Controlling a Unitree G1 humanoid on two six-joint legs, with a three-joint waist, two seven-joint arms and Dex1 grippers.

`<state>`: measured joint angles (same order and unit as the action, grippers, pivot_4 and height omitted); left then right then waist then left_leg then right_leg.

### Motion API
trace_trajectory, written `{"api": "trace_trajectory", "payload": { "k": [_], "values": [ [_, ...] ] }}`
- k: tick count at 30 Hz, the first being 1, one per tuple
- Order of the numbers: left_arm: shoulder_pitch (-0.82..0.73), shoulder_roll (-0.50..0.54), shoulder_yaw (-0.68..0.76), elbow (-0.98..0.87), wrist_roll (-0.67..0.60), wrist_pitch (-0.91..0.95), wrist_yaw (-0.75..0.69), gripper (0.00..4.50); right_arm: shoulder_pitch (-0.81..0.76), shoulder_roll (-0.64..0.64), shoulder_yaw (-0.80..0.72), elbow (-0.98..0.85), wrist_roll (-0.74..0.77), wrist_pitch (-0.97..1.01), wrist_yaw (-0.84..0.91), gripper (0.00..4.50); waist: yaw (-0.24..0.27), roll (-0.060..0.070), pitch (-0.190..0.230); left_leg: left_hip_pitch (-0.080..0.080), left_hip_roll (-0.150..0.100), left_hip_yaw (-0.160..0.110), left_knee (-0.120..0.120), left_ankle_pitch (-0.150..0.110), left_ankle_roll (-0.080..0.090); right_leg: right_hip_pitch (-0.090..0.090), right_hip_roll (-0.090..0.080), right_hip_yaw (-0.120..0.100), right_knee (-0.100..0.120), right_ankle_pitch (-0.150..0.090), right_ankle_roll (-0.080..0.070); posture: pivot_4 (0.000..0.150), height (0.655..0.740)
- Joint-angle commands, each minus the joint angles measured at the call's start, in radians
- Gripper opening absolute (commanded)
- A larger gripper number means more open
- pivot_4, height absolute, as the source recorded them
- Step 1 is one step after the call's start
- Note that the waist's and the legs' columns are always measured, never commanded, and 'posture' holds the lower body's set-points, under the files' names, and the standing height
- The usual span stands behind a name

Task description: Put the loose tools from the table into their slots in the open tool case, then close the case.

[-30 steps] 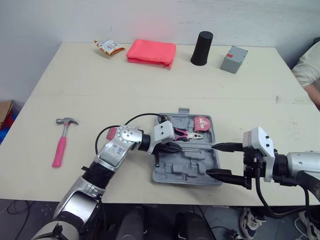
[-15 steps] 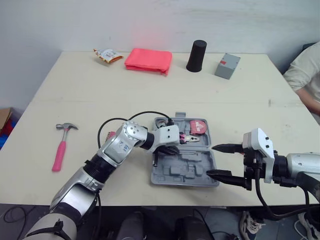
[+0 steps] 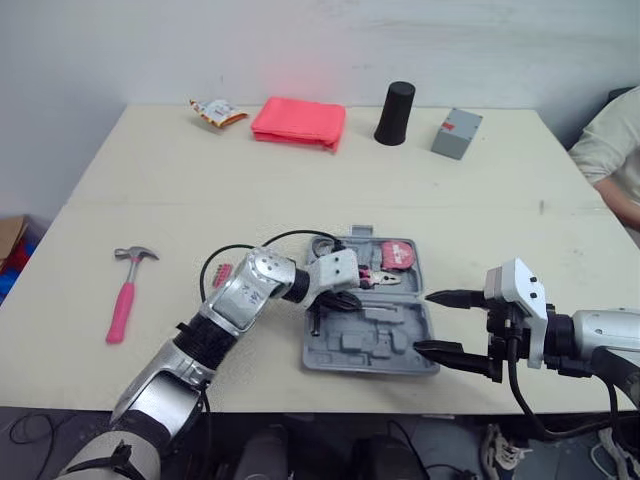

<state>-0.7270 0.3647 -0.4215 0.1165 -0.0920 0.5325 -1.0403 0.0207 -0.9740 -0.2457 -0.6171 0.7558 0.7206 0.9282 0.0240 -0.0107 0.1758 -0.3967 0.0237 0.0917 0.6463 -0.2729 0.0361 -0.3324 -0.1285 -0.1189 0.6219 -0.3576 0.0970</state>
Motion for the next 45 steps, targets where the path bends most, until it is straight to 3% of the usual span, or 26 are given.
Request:
{"api": "trace_trajectory", "payload": {
  "k": [1, 4, 7, 10, 12, 15, 20, 25, 32, 37, 45],
  "values": [
    [-0.059, 0.035, 0.197, -0.164, -0.164, 0.068, -0.027, 0.07, 0.014, -0.009, -0.070, -0.017, 0.007, -0.012, 0.003, 4.50, 0.000, 0.000, 0.003, -0.010, 0.000, 0.000, 0.001, 0.002, -0.001, -0.010, 0.000, 0.000, 0.002, 0.000, 0.000, 0.150, 0.7361],
    [-0.043, 0.118, 0.307, -0.237, -0.246, 0.187, -0.025, 0.07, 0.034, -0.022, -0.127, -0.002, 0.011, -0.007, 0.016, 4.50, -0.002, 0.001, 0.004, -0.013, -0.003, 0.000, 0.000, 0.009, -0.006, -0.012, 0.001, -0.002, 0.004, 0.001, 0.001, 0.150, 0.7361],
    [0.104, 0.277, 0.436, -0.376, -0.335, 0.257, -0.079, 0.86, 0.080, -0.050, -0.236, 0.038, 0.020, 0.013, 0.061, 4.50, -0.010, 0.002, 0.005, -0.009, -0.004, 0.001, -0.003, 0.008, -0.005, -0.009, 0.001, -0.002, 0.004, 0.000, 0.001, 0.150, 0.7361],
    [0.350, 0.412, 0.694, -0.491, -0.433, 0.351, -0.072, 2.30, 0.162, -0.088, -0.381, 0.119, 0.001, 0.030, 0.142, 4.50, -0.020, -0.001, 0.010, -0.009, -0.004, 0.001, -0.005, 0.008, -0.005, -0.010, 0.001, -0.002, 0.004, 0.000, 0.001, 0.150, 0.7361],
    [0.446, 0.437, 0.806, -0.525, -0.472, 0.379, -0.036, 3.22, 0.198, -0.098, -0.431, 0.166, -0.027, 0.015, 0.168, 4.50, -0.015, -0.006, 0.016, -0.009, -0.004, 0.000, -0.004, 0.008, -0.005, -0.010, 0.000, -0.002, 0.002, 0.000, 0.001, 0.150, 0.7361],
    [0.621, 0.444, 1.102, -0.545, -0.504, 0.447, 0.019, 4.48, 0.264, -0.112, -0.522, 0.297, -0.102, -0.023, 0.218, 4.50, 0.001, -0.005, 0.019, -0.010, -0.004, -0.001, -0.002, 0.004, 0.002, -0.009, -0.002, -0.001, 0.000, 0.002, 0.004, 0.150, 0.7361],
    [0.958, 0.432, 1.483, -0.481, -0.481, 0.414, 0.004, 4.48, 0.325, -0.123, -0.590, 0.519, -0.209, -0.129, 0.282, 4.50, -0.001, -0.003, 0.020, -0.009, -0.004, 0.000, -0.003, -0.001, -0.004, -0.010, -0.003, 0.002, -0.003, 0.003, 0.003, 0.150, 0.7361],
    [1.138, 0.444, 1.622, -0.247, -0.403, 0.233, 0.013, 4.48, 0.285, -0.175, -0.582, 0.734, -0.289, -0.239, 0.314, 4.50, -0.003, 0.001, 0.021, -0.009, -0.004, 0.003, -0.010, -0.002, -0.007, -0.014, -0.003, 0.003, -0.004, 0.000, -0.002, 0.150, 0.7361],
    [1.188, 0.437, 1.623, -0.162, -0.400, 0.133, 0.057, 4.48, 0.132, -0.234, -0.487, 0.969, -0.355, -0.374, 0.323, 4.50, -0.004, 0.003, 0.022, -0.009, -0.003, 0.006, -0.016, -0.001, -0.008, -0.026, -0.003, 0.005, -0.003, -0.001, -0.004, 0.150, 0.7361],
    [1.181, 0.411, 1.577, -0.228, -0.428, 0.154, 0.103, 4.48, 0.074, -0.216, -0.430, 0.927, -0.347, -0.372, 0.326, 4.50, -0.015, 0.003, 0.023, -0.010, -0.003, 0.009, -0.018, -0.002, -0.009, -0.025, -0.003, 0.008, 0.000, -0.001, -0.004, 0.150, 0.7361],
    [1.109, 0.371, 1.420, -0.543, -0.479, 0.256, 0.277, 4.48, -0.004, -0.175, -0.358, 0.707, -0.270, -0.268, 0.295, 4.50, -0.030, 0.003, 0.023, -0.009, -0.003, 0.013, -0.016, 0.002, -0.008, -0.025, -0.003, 0.010, 0.004, 0.000, -0.001, 0.150, 0.7361]
  ]
}}
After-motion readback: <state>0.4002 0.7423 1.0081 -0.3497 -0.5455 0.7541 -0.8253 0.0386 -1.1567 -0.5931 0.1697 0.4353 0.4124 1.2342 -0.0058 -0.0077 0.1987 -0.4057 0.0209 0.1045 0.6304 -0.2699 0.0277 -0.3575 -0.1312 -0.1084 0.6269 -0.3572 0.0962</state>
